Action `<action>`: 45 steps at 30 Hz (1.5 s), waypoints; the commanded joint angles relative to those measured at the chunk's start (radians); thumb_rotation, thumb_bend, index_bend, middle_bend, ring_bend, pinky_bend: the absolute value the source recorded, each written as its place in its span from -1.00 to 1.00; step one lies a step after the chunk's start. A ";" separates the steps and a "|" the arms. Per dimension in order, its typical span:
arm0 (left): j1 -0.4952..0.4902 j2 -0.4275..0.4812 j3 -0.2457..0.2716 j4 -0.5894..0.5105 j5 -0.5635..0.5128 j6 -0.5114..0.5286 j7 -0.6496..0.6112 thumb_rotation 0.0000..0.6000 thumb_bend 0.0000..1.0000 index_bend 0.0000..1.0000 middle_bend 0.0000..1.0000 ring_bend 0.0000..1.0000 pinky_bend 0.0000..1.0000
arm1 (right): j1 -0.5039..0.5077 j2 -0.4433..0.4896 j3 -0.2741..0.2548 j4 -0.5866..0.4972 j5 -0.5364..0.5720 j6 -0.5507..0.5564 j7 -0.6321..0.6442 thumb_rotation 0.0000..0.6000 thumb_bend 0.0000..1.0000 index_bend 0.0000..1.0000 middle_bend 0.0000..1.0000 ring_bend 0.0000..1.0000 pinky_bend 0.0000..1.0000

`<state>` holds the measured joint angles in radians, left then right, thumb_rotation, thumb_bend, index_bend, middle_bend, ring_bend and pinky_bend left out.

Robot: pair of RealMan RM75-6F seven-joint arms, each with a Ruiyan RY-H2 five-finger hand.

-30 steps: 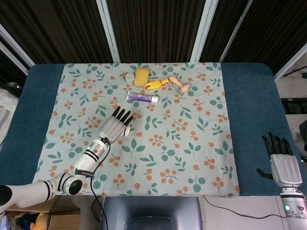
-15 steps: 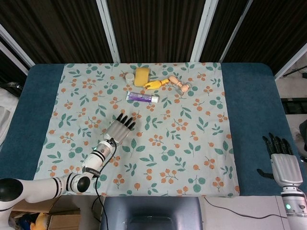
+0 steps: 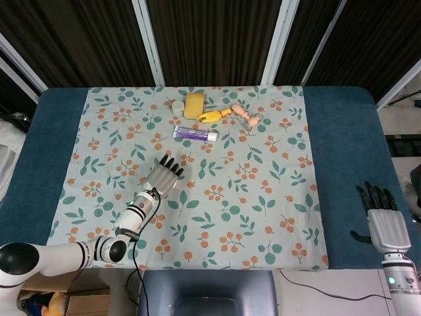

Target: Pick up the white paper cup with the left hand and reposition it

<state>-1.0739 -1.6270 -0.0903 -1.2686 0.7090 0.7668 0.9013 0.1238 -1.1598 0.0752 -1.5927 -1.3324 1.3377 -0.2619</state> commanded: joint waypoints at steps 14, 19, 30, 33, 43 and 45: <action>0.025 -0.019 0.002 0.027 0.123 0.066 -0.150 1.00 -0.05 -0.12 -0.34 -0.98 -1.00 | 0.011 -0.011 -0.005 0.015 0.013 -0.022 0.005 1.00 -0.51 -1.00 -1.00 -1.00 -1.00; 0.091 -0.010 -0.058 -0.033 0.278 0.178 -0.394 1.00 -0.10 -0.12 -0.33 -0.91 -1.00 | 0.009 -0.017 0.001 0.025 0.008 0.001 -0.010 1.00 -0.51 -1.00 -1.00 -1.00 -1.00; 0.247 -0.002 -0.125 -0.025 0.490 0.173 -1.216 1.00 -0.12 -0.08 -0.34 -0.94 -1.00 | 0.021 -0.005 -0.003 -0.002 0.026 -0.039 0.002 1.00 -0.51 -1.00 -1.00 -1.00 -1.00; 0.274 -0.041 -0.121 0.044 0.502 0.171 -1.331 1.00 -0.12 -0.08 -0.34 -0.94 -1.00 | 0.025 -0.004 -0.005 -0.007 0.034 -0.053 0.001 1.00 -0.51 -1.00 -1.00 -1.00 -1.00; 0.316 -0.127 -0.110 0.180 0.544 0.196 -1.451 1.00 -0.13 -0.12 -0.41 -0.99 -0.99 | 0.034 0.018 -0.008 -0.029 0.071 -0.094 0.008 1.00 -0.51 -1.00 -1.00 -1.00 -1.00; 0.318 -0.135 -0.107 0.193 0.552 0.199 -1.457 1.00 -0.14 -0.15 -0.45 -1.00 -0.98 | 0.034 0.018 -0.007 -0.030 0.073 -0.093 0.009 1.00 -0.51 -1.00 -1.00 -1.00 -1.00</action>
<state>-0.7585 -1.7558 -0.1997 -1.0835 1.2551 0.9621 -0.5507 0.1579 -1.1415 0.0677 -1.6222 -1.2601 1.2447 -0.2535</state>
